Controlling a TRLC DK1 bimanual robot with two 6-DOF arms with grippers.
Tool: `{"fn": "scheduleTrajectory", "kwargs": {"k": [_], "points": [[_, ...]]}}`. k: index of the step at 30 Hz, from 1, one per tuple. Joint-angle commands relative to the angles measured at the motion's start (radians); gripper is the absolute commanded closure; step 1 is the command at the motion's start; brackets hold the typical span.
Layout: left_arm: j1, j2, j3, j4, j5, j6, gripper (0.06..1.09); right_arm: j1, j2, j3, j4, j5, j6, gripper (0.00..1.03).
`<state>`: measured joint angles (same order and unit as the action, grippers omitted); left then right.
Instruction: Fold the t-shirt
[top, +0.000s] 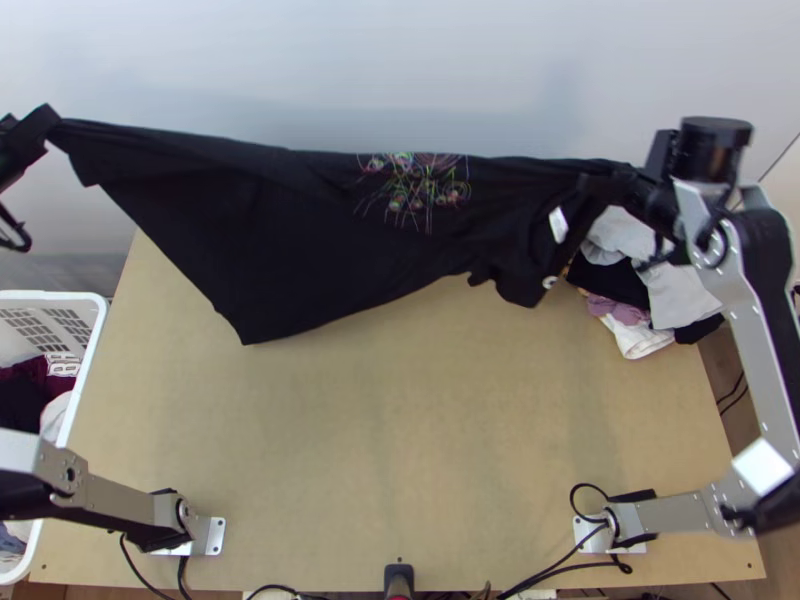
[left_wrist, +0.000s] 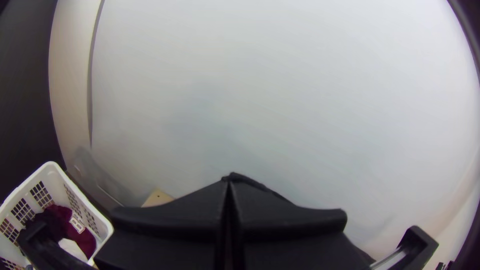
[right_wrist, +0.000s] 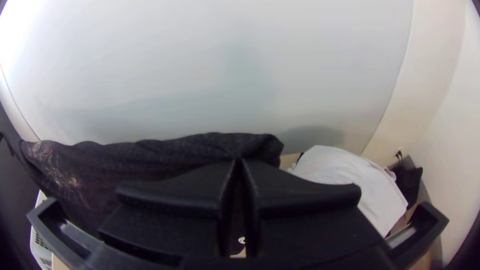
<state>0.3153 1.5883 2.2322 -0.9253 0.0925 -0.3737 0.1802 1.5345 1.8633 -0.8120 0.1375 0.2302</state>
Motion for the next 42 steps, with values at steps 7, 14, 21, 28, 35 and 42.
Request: {"fn": "scheduleTrajectory", "kwargs": {"k": [7,14,21,28,35,42], "points": [[-0.038,0.024,0.040,0.089,-0.042,0.002,1.04,0.013,0.075,0.033,0.014,-0.024,0.052,1.00],[-0.154,-0.200,-0.206,-0.113,0.044,0.009,1.04,-0.005,-0.134,-0.464,0.002,-0.196,0.011,1.00],[-0.254,-0.511,-0.637,-0.156,0.124,0.055,1.04,-0.087,-0.171,-0.747,0.005,-0.311,-0.025,1.00],[-0.217,-0.524,-0.663,-0.188,0.138,0.081,1.04,-0.151,-0.013,-0.674,0.166,-0.343,0.047,1.00],[-0.159,-0.364,-0.552,-0.086,0.136,0.065,1.04,-0.163,0.250,-0.328,0.188,-0.343,0.155,1.00],[-0.124,-0.215,-0.582,0.059,0.079,0.042,1.04,-0.156,0.475,-0.204,0.185,-0.366,0.190,0.79]]}}
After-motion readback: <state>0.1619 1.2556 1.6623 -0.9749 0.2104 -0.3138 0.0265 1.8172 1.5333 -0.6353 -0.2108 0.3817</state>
